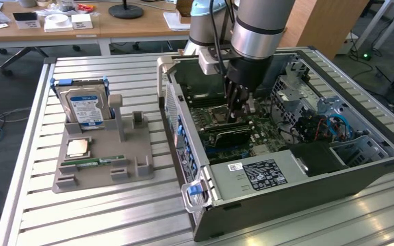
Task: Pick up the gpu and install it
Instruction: 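Press down on the gpu until it lock into place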
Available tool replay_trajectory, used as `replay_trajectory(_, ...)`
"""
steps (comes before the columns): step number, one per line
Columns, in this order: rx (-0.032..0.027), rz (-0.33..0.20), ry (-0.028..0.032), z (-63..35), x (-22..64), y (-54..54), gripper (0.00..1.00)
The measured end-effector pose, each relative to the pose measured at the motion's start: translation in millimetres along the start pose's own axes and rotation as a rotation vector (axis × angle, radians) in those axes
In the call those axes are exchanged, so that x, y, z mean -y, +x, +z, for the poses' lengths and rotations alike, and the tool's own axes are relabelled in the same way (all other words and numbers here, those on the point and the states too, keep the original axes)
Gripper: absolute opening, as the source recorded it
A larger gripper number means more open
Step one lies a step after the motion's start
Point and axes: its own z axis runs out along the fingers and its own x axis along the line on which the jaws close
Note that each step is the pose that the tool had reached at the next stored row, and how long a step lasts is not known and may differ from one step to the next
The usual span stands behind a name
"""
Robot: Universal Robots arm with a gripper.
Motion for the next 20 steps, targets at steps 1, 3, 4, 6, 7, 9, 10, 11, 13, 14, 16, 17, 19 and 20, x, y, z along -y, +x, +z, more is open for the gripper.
replay_trajectory(1, 0.0, 0.0, 0.0, 0.3, -0.1, -0.2, 0.11)
replay_trajectory(3, 0.0, 0.0, 0.0001, 1.0, -0.4, -2.1, 0.11)
replay_trajectory(4, 0.0, 0.0, 0.0, 1.4, -0.5, -3.5, 0.11)
replay_trajectory(6, 0.0001, 0.0, 0.0001, 2.6, -0.6, -5.4, 0.11)
replay_trajectory(7, 0.0003, 0.0, 0.0001, 3.7, -0.5, -5.7, 0.11)
replay_trajectory(9, 0.0002, 0.0, 0.0, 6.1, -0.4, -5.9, 0.11)
replay_trajectory(10, 0.0001, 0.0, 0.0, 7.3, -0.3, -5.9, 0.11)
replay_trajectory(11, 0.0001, 0.0, 0.0, 8.3, 0.1, -5.9, 0.11)
replay_trajectory(13, 0.0, 0.0, 0.0, 10.0, 2.4, -5.9, 0.11)
replay_trajectory(14, 0.0, 0.0, 0.0, 10.4, 4.0, -6.0, 0.11)
replay_trajectory(16, -0.0001, 0.0, -0.0001, 10.5, 4.4, -5.9, 0.11)
replay_trajectory(17, -0.0001, 0.0, 0.0, 10.8, 4.4, -5.9, 0.11)
replay_trajectory(19, 0.0001, 0.0, 0.0001, 12.4, 3.3, -6.0, 0.11)
replay_trajectory(20, 0.0, 0.0, 0.0001, 13.5, 2.9, -6.0, 0.11)
